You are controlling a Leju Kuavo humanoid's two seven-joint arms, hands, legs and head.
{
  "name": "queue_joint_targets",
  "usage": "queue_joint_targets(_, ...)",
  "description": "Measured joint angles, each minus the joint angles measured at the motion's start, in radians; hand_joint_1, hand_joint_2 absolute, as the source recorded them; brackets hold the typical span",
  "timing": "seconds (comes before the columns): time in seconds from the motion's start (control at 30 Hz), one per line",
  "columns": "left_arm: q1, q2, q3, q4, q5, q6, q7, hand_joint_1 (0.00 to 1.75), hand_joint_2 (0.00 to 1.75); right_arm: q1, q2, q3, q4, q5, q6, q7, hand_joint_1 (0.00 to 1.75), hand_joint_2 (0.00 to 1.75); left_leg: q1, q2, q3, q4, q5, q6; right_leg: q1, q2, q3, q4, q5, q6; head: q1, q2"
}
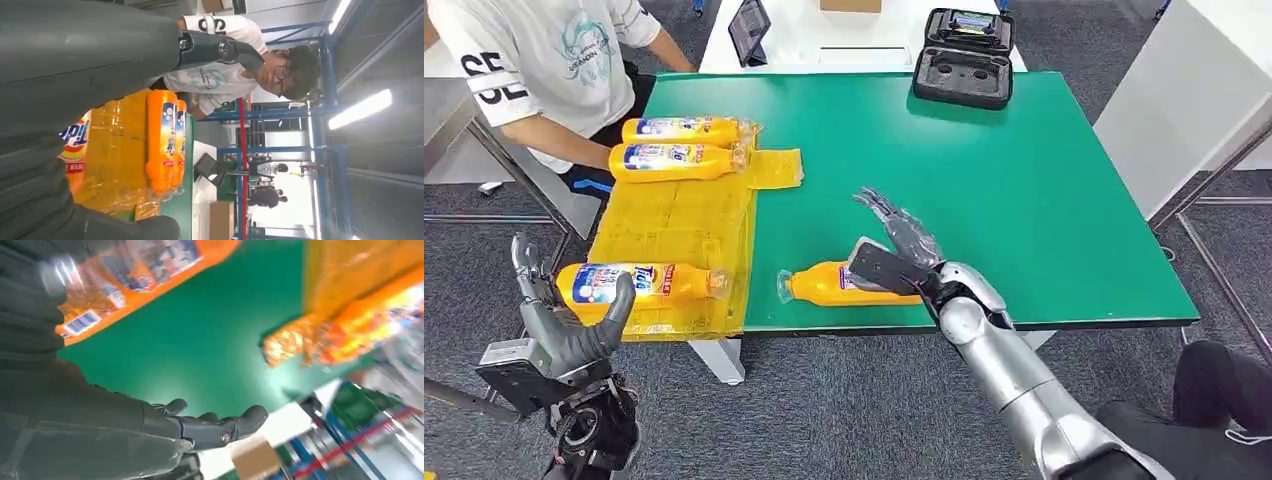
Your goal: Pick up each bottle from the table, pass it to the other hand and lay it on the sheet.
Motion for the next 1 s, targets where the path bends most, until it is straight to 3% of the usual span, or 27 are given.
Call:
queue_joint_targets(0.47,-0.004,0.002,0.01,0.03,-0.023,-0.014,0.0,0.0,1.75,-0.187,-0.005,0.093,0.376,0.025,0.117,0.03,0.0,1.75,0.0,0.0,0.0,0.0,0.0,0.0,0.0,0.0,0.0,0.0,0.001,-0.001,0.0,0.0)
queue_joint_targets(1.0,-0.022,0.001,0.009,0.083,-0.022,-0.013,0.0,0.0,1.75,-0.229,0.01,0.137,0.502,0.006,0.193,0.032,0.0,1.75,0.0,0.001,0.0,0.0,0.0,0.0,0.0,0.0,0.0,0.0,0.001,-0.001,0.0,0.0)
